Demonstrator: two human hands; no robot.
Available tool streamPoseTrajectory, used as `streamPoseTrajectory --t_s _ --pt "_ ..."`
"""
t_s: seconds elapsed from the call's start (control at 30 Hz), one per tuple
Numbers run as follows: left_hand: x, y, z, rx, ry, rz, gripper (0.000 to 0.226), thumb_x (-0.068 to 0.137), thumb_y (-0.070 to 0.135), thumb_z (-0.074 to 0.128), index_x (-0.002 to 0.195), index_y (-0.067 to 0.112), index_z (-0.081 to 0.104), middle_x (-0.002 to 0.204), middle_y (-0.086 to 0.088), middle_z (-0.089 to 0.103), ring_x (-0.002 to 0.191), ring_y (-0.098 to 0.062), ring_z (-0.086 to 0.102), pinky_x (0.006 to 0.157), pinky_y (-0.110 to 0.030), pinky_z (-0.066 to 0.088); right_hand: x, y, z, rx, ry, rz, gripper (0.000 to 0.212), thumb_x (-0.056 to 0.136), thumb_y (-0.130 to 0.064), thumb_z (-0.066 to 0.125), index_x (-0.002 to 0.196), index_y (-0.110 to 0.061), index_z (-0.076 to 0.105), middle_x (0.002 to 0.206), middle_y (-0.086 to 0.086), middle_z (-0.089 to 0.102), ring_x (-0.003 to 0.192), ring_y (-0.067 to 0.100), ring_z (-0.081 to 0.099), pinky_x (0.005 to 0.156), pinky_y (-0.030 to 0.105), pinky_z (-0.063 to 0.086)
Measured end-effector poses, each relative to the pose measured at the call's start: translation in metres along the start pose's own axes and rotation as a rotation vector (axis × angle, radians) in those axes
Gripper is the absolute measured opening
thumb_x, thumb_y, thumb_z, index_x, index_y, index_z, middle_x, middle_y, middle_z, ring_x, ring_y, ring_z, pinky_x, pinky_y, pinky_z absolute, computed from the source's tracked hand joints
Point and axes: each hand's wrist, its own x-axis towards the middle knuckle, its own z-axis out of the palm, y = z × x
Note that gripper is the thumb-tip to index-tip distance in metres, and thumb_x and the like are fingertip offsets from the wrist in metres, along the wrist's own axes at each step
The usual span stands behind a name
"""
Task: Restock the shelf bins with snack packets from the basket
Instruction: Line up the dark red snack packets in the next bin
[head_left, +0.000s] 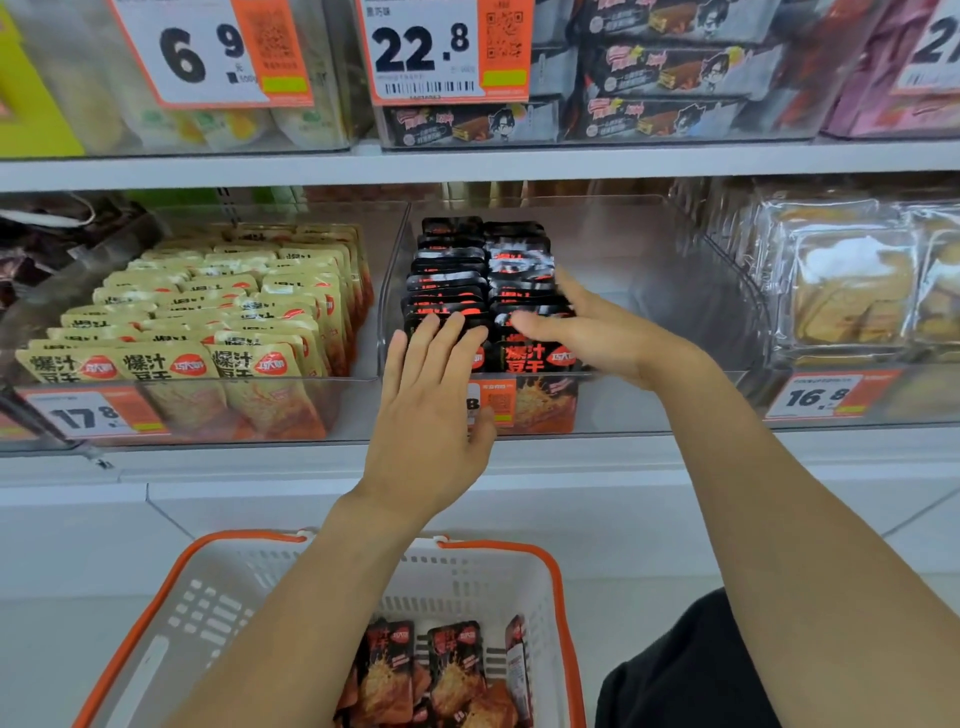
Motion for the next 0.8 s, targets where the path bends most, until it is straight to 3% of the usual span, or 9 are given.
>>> streamPoseTrajectory --t_s 0.1,0.2,0.3,0.4,0.43,0.5,0.6,0.67,0.8 --pt "-0.011 0.007 -0.013 -0.256 0.188 -0.001 0.051 0.086 0.011 0.054 0.137 0.004 0.052 0.147 -0.008 0.046 0.147 -0.025 0.028 0.122 -0.045 0.021 -0.026 -0.003 0.016 -0.198 0.434 -0.320 0.069 0.098 -0.046 0.055 0.154 -0.016 0.029 0.153 0.006 0.033 0.136 0.011 0.037 0.111 0.023 0.031" --pt "-0.048 0.012 -0.008 -0.396 0.409 -0.066 0.027 0.083 0.003 0.050 0.107 0.003 0.063 0.115 -0.006 0.061 0.114 -0.022 0.054 0.100 -0.032 0.040 -0.053 -0.008 0.050 -0.101 0.752 -0.686 0.026 0.098 -0.019 0.058 0.120 -0.006 0.057 0.116 0.005 0.054 0.104 0.013 0.057 0.089 0.031 0.050" --pt "-0.100 0.003 0.029 -0.518 0.211 -0.307 0.017 0.089 0.007 0.049 0.102 0.018 0.055 0.099 0.001 0.058 0.091 -0.010 0.052 0.080 -0.019 0.040 -0.069 0.006 0.103 -0.120 0.524 -0.775 0.016 0.092 -0.006 0.059 0.108 -0.005 0.059 0.104 0.002 0.054 0.091 0.015 0.056 0.078 0.025 0.048" --pt "-0.174 -0.017 0.081 -0.407 -0.162 -0.525 0.010 0.094 0.014 0.054 0.100 0.022 0.052 0.097 0.004 0.052 0.088 -0.012 0.051 0.074 -0.030 0.042 -0.074 0.056 0.164 -0.402 0.094 -0.474 0.030 0.094 -0.018 0.057 0.124 -0.011 0.053 0.124 0.003 0.050 0.111 0.018 0.053 0.088 0.036 0.050" --pt "-0.202 -0.024 0.096 -0.320 -0.327 -0.577 0.010 0.094 0.022 0.051 0.103 0.018 0.054 0.100 0.001 0.052 0.093 -0.019 0.054 0.075 -0.034 0.043 -0.075 0.080 0.186 -0.547 -0.068 -0.314 0.038 0.095 -0.021 0.056 0.131 -0.012 0.049 0.133 0.005 0.046 0.119 0.022 0.050 0.093 0.041 0.050" --pt "-0.258 -0.036 0.115 -0.178 -0.711 -0.639 0.040 0.091 0.040 0.038 0.114 0.013 0.055 0.114 -0.005 0.051 0.110 -0.031 0.054 0.083 -0.040 0.043 -0.083 0.126 0.225 -0.730 -0.365 -0.053 0.048 0.094 -0.024 0.056 0.138 -0.011 0.043 0.140 0.013 0.041 0.122 0.032 0.049 0.094 0.044 0.050" --pt "-0.322 -0.048 0.123 -0.109 -1.138 -0.718 0.048 0.096 0.040 0.042 0.137 0.016 0.044 0.140 -0.007 0.043 0.130 -0.033 0.042 0.104 -0.045 0.041 -0.095 0.179 0.264 -0.790 -0.627 0.137 0.054 0.094 -0.021 0.056 0.144 -0.008 0.037 0.142 0.018 0.042 0.120 0.035 0.051 0.094 0.044 0.051" --pt "-0.345 -0.052 0.124 -0.099 -1.201 -0.677 0.044 0.100 0.038 0.040 0.139 0.019 0.043 0.143 -0.008 0.044 0.135 -0.032 0.038 0.111 -0.043 0.033 -0.099 0.202 0.283 -0.789 -0.701 0.223 0.059 0.097 -0.022 0.054 0.150 -0.007 0.030 0.144 0.019 0.042 0.123 0.036 0.051 0.096 0.044 0.050" --pt "-0.352 -0.055 0.125 -0.117 -1.196 -0.656 0.045 0.101 0.041 0.040 0.142 0.025 0.044 0.145 -0.005 0.045 0.142 -0.031 0.029 0.116 -0.042 0.024 -0.102 0.222 0.318 -0.676 -0.629 0.308 0.050 0.097 -0.038 0.055 0.136 -0.007 0.046 0.130 0.018 0.054 0.116 0.034 0.054 0.090 0.037 0.046"
